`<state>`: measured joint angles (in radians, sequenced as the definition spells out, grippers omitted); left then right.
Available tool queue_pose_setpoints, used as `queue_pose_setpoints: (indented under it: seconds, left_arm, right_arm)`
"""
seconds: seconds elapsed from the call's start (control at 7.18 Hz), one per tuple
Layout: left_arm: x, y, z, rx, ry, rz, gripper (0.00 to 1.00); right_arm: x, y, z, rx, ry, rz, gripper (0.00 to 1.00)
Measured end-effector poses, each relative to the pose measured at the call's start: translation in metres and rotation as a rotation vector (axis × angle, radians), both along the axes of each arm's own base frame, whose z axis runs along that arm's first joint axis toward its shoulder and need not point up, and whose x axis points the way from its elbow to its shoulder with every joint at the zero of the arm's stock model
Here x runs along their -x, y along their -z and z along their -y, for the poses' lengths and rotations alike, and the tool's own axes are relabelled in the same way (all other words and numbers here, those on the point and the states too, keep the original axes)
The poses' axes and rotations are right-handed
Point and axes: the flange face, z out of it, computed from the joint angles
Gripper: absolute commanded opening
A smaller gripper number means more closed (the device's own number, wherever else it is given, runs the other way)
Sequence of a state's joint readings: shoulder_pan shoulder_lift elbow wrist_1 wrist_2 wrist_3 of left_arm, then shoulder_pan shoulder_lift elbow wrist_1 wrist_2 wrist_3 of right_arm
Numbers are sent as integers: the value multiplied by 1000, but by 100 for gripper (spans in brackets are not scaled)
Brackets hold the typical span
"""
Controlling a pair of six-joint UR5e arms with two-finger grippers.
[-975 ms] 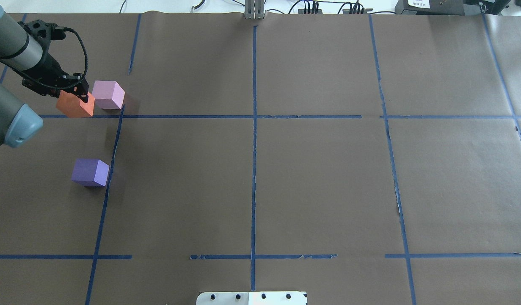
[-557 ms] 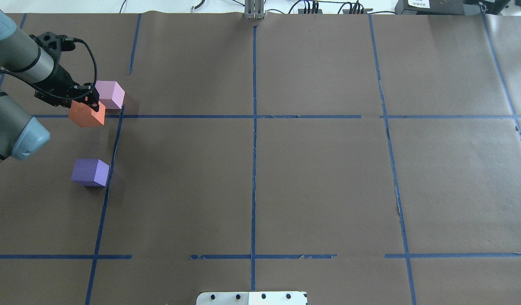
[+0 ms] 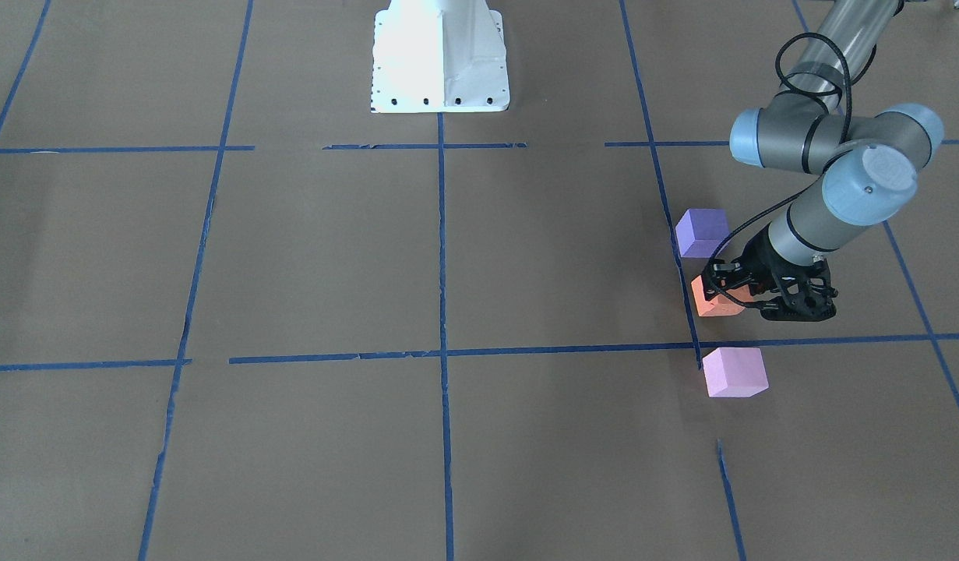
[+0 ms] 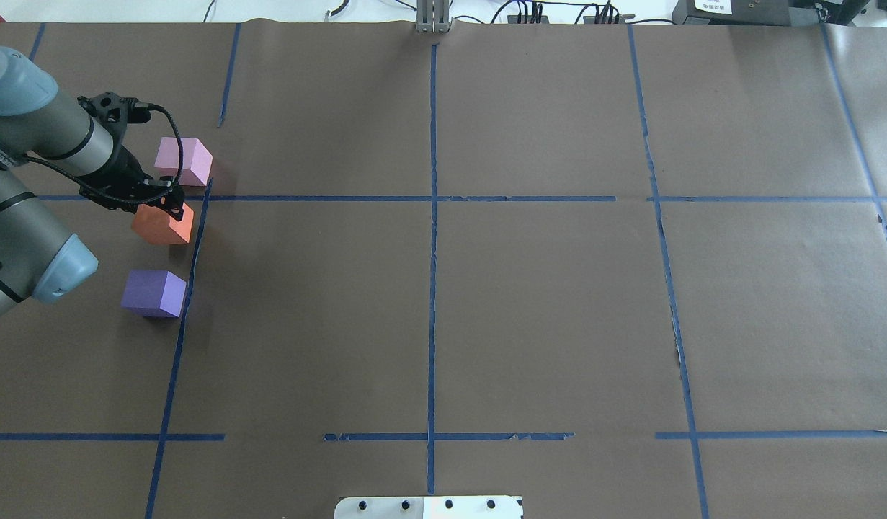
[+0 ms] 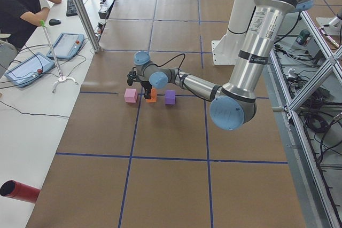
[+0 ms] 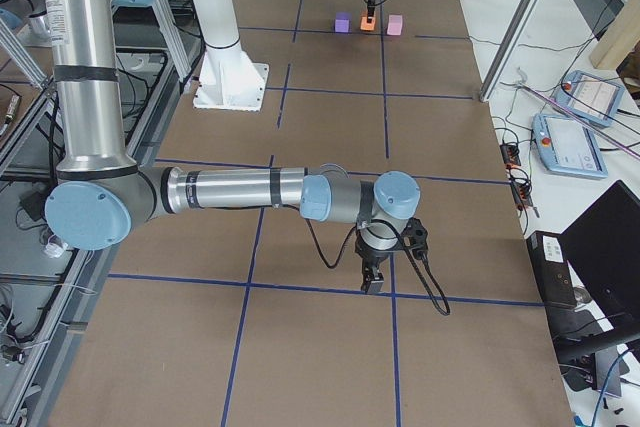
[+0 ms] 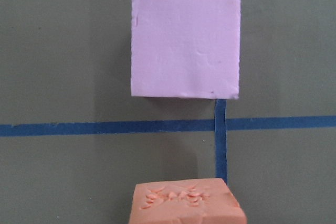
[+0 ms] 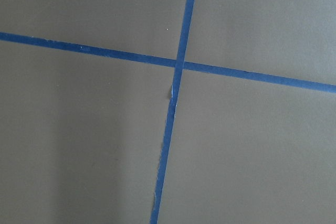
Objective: Arrange blocks in a line
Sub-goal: 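Lower the orange cube between the pink and purple cubes with the left gripper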
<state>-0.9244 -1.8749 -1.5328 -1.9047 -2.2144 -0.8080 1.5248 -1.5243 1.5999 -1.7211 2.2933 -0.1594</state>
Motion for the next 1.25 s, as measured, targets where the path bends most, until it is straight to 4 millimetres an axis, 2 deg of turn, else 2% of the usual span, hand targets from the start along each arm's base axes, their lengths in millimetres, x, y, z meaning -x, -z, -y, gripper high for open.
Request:
queue_pose_setpoints:
  seconds: [0.14, 0.28, 0.42, 0.56, 0.7, 1.25]
  left_arm:
    - [-1, -3, -1, 0, -3, 1, 22]
    - [-3, -5, -2, 1, -6, 2, 42]
    - [-5, -6, -3, 3, -9, 4, 69]
    - [-6, -7, -3, 5, -11, 5, 88]
    - [-7, -8, -4, 5, -13, 6, 100]
    - [-7, -5, -4, -9, -13, -6, 100]
  right_arm:
    - [0, 0, 0, 0, 0, 0, 100]
    - [0, 0, 0, 1, -1, 0, 100]
    - [0, 0, 0, 1, -1, 0, 100]
    - [0, 0, 0, 1, -1, 0, 100]
    - [0, 0, 0, 1, -1, 0, 100]
    - [0, 0, 0, 1, -1, 0, 100]
